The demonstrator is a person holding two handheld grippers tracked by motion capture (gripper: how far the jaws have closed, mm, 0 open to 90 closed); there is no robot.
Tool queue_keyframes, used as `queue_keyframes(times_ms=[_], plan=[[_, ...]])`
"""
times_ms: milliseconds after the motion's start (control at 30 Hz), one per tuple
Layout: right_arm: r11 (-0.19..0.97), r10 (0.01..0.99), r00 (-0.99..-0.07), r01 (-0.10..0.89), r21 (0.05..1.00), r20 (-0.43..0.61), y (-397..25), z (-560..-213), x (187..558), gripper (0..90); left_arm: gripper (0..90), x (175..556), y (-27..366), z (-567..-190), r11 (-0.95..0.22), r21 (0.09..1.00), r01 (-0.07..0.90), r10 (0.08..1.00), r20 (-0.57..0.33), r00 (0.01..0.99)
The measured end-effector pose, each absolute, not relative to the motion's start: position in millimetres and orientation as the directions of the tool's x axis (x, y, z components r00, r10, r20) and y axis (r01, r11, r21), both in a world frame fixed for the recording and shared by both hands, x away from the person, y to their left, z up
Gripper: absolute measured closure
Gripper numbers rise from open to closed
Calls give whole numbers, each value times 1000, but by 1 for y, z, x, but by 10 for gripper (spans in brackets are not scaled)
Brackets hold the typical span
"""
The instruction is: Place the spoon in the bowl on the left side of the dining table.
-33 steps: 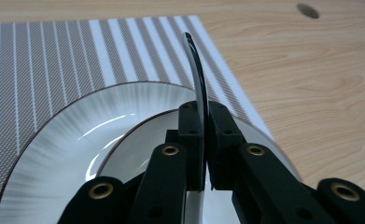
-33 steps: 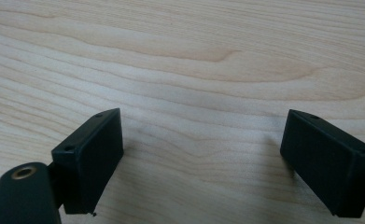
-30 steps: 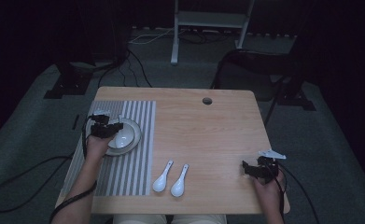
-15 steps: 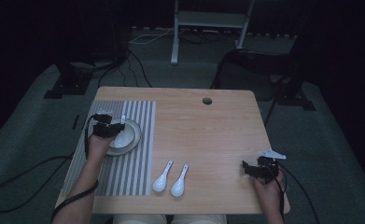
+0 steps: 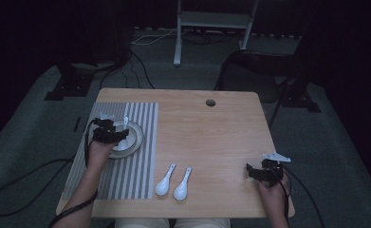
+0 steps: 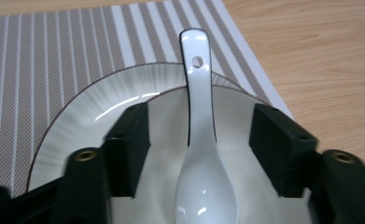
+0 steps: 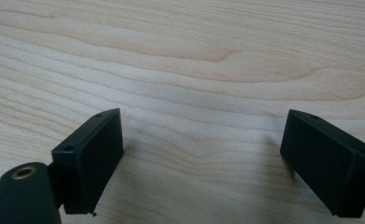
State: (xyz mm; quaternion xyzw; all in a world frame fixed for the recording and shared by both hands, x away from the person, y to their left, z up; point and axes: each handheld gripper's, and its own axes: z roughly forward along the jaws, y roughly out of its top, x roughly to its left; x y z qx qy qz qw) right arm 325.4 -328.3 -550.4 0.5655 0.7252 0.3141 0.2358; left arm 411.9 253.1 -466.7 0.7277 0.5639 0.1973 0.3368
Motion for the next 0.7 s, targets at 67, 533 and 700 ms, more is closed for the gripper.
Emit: queue_keyframes(times_ms=[67, 533, 700], plan=[[163, 968, -249, 672, 722, 13, -328, -550, 325, 124, 266, 408, 250, -465, -149, 717, 680, 957, -69, 282], [163, 968, -249, 672, 722, 14, -328, -550, 325, 125, 5, 389, 244, -463, -167, 713, 681, 954, -59, 295], [163, 969, -249, 672, 722, 13, -328, -550, 325, 125, 5, 379, 241, -463, -205, 719, 664, 952, -12, 307]])
